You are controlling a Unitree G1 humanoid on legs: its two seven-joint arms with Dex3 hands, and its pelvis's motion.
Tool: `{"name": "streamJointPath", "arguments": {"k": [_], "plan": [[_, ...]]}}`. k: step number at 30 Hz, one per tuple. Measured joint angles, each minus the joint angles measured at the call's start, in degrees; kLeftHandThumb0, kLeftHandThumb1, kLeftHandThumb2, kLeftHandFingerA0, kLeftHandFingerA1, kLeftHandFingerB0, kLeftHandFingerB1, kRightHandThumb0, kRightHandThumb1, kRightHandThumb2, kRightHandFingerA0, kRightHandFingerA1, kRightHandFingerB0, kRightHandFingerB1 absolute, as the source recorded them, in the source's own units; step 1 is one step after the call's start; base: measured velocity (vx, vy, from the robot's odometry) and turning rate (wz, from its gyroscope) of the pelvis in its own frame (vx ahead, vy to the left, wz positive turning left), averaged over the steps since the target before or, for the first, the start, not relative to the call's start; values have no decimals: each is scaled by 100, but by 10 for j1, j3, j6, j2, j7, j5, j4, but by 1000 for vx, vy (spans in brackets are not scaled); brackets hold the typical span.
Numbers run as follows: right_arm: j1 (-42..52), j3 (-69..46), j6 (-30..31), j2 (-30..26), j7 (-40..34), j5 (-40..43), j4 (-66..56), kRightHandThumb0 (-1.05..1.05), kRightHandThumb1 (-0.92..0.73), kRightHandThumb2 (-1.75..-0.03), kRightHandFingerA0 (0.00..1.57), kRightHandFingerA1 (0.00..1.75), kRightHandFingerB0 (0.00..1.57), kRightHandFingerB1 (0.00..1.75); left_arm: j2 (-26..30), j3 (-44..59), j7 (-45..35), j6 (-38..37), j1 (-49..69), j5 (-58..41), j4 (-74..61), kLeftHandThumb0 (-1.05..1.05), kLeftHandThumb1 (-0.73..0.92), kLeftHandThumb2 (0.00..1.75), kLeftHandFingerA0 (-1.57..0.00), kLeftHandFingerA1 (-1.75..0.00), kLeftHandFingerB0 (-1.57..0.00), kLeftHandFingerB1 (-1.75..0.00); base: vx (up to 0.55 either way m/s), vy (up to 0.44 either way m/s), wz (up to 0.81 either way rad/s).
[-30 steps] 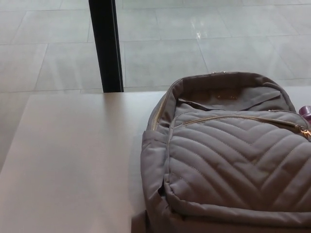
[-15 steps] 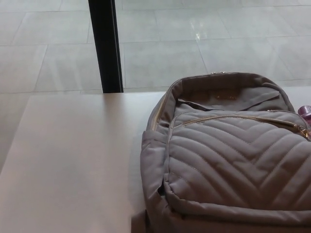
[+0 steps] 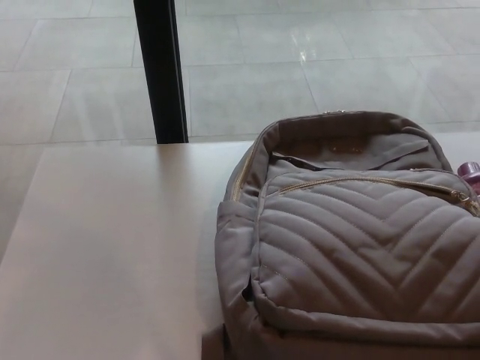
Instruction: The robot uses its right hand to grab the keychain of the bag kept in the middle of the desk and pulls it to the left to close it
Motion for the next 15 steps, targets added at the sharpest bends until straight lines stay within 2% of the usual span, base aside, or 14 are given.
{"name": "streamJointPath", "arguments": {"k": [2, 4, 8, 14, 15], "plan": [[-15, -3, 18, 0, 5, 7, -17, -22, -43, -130, 96, 172, 85, 157, 0, -1, 0, 0, -1, 0, 0, -105, 83, 79, -57, -115, -38, -106, 0, 0, 0], [-34, -3, 33, 0, 10, 11, -34, -20, -45, -129, 102, 163, 90, 148, 0, -1, 0, 0, -3, 0, -1, -105, 84, 79, -57, -112, -41, -103, 0, 0, 0], [-69, 6, 65, 0, 21, 16, -62, -18, -43, -132, 98, 168, 85, 151, 0, -1, 0, 0, -3, 0, 0, -105, 83, 80, -59, -113, -40, -105, 0, 0, 0], [-116, 29, 113, 0, 38, 16, -91, -16, -48, -123, 89, 174, 77, 157, 1, -6, 1, 0, -5, 2, 0, -105, 85, 80, -57, -112, -38, -106, 0, 0, 0], [-125, 35, 121, 0, 41, 17, -95, -17, -46, -124, 90, 173, 79, 158, 2, -6, 1, 0, -6, 1, -1, -105, 84, 81, -62, -112, -40, -106, 0, 0, 0]]}}
